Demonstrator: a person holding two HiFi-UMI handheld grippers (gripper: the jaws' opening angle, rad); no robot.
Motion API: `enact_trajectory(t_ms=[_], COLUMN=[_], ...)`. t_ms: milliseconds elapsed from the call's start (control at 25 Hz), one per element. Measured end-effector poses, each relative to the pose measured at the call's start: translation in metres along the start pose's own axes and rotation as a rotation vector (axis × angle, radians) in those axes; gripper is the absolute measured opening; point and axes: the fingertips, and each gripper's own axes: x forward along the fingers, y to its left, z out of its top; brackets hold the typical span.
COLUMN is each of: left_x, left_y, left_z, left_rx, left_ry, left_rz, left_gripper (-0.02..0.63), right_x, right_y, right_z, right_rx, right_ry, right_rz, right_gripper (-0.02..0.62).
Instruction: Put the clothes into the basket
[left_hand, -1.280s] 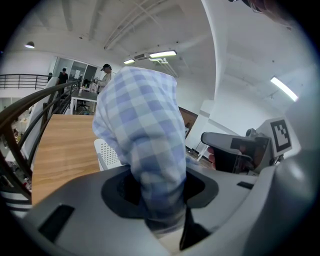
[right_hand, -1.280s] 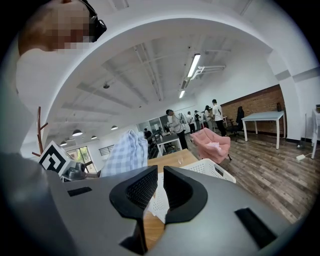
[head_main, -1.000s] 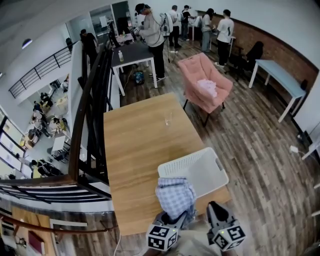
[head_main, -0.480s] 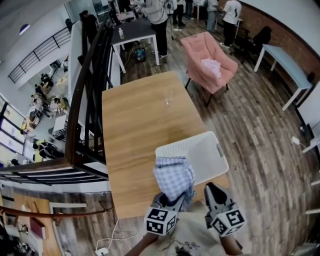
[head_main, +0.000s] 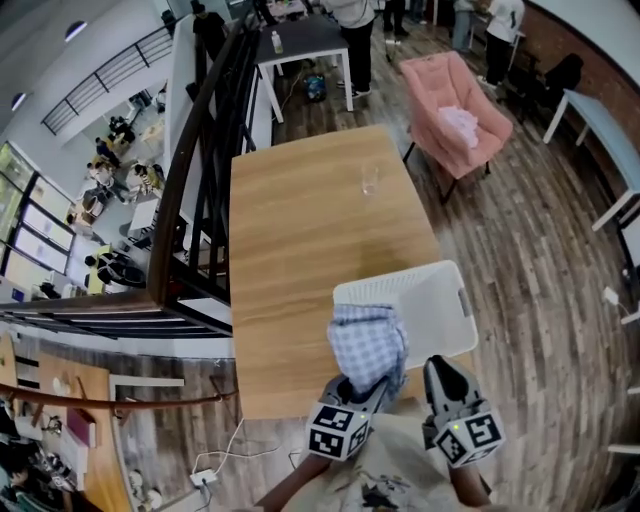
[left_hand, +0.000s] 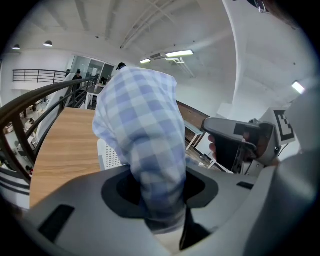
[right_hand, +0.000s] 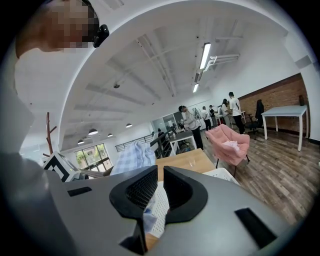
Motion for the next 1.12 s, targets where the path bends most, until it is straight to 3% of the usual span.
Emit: enact_trajectory(t_ms=[640, 1120], left_x=[0.046, 0.07], left_y=[0.011, 0.027], left_z=[0.012, -0.005], left_rx=[-0.062, -0.107], left_ry=[0.015, 0.058], left_rz=[0.085, 0.166], left_gripper=[0.172, 0.172], right_x=[0.038, 0.062], right_y=[-0.043, -0.055], right_z=[0.012, 0.008], right_rx=[-0.007, -0.07], right_ry=[0.056, 0.131], right_rz=[0.078, 0.168], right_gripper=[0.051, 0.051])
